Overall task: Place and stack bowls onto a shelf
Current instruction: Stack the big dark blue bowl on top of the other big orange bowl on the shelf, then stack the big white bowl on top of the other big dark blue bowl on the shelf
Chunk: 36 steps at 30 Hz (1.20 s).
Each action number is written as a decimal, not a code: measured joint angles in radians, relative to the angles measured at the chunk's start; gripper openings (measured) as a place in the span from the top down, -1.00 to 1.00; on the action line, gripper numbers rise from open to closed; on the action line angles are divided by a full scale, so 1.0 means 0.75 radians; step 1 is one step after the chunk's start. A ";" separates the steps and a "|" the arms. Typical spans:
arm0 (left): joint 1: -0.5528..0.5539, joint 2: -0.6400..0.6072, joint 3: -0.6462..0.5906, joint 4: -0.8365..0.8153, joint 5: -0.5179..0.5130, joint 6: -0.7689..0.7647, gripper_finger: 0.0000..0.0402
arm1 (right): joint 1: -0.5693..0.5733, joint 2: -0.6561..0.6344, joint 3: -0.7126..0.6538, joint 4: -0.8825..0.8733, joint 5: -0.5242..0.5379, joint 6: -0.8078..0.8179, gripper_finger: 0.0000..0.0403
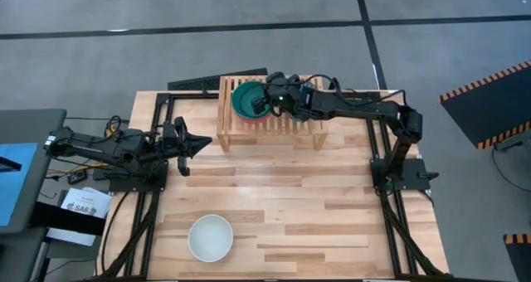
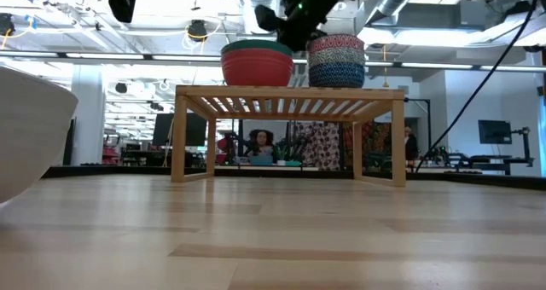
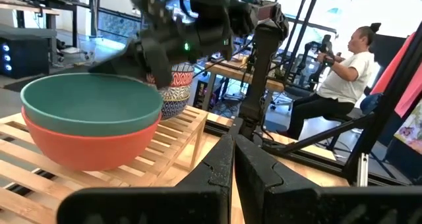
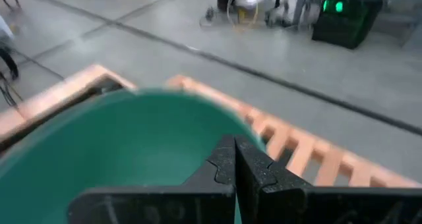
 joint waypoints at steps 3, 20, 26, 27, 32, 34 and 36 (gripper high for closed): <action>-0.001 0.000 0.000 0.000 -0.001 0.010 1.00 | -0.003 0.012 0.002 0.013 -0.002 0.011 0.92; 0.000 0.000 0.000 0.000 -0.001 0.030 1.00 | 0.101 -0.295 0.016 -0.175 -0.300 -0.211 0.83; 0.000 0.000 0.000 0.000 0.046 0.027 1.00 | 0.312 -0.493 -0.074 -0.569 -0.291 -0.170 0.88; 0.000 0.000 0.000 -0.001 0.055 0.029 1.00 | 0.356 -0.529 -0.126 -0.598 -0.281 -0.125 0.90; 0.000 0.000 0.000 -0.006 0.101 0.032 1.00 | 0.587 -0.754 -0.497 -0.567 -0.210 0.194 0.88; 0.000 0.002 0.000 -0.010 0.119 0.032 1.00 | 0.669 -0.822 -0.631 -0.501 -0.190 0.347 0.80; 0.000 0.003 0.000 -0.023 0.139 0.025 1.00 | 0.744 -0.872 -0.726 -0.382 -0.185 0.453 0.73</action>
